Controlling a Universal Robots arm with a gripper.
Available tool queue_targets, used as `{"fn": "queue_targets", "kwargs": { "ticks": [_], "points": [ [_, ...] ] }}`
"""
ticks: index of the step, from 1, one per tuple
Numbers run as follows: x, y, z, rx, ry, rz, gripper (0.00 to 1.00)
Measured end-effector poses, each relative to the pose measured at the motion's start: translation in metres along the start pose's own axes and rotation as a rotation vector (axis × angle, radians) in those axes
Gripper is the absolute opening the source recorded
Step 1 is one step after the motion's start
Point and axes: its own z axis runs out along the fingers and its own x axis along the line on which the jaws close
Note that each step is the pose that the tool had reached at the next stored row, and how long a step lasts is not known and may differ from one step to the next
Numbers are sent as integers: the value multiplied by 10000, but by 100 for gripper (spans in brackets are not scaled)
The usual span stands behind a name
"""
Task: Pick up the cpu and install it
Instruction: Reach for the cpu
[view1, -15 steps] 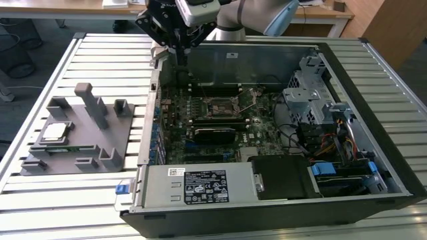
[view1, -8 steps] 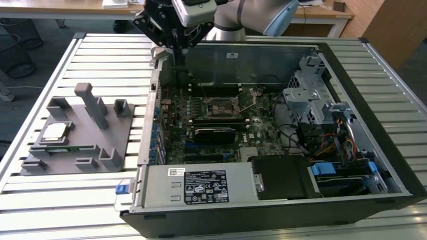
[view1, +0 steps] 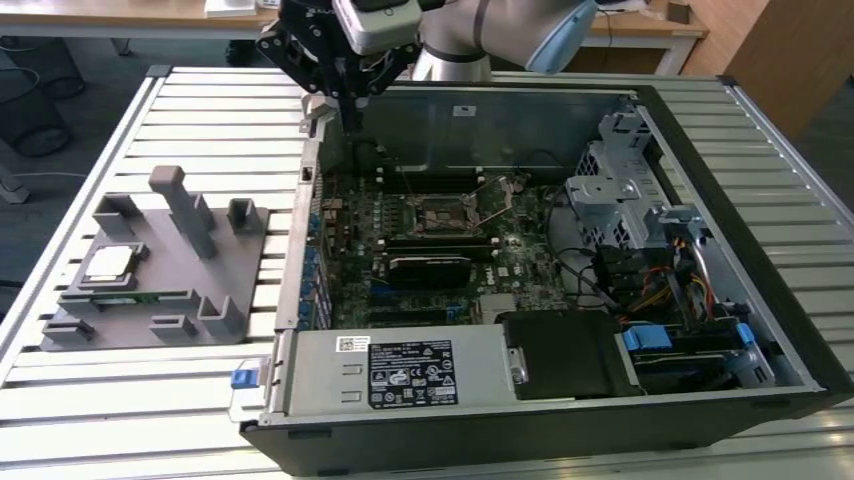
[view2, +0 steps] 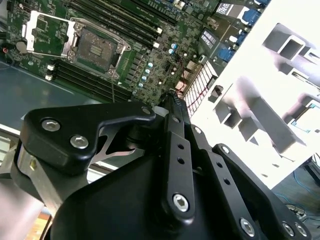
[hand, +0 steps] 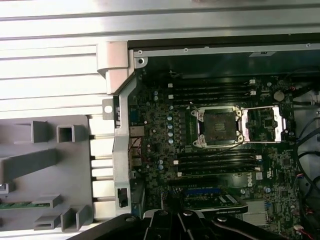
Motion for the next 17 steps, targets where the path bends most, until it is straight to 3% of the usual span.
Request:
{"fn": "queue_targets", "kwargs": {
  "ticks": [17],
  "points": [
    [222,-16,2,0,0,1,11]
  ]
}}
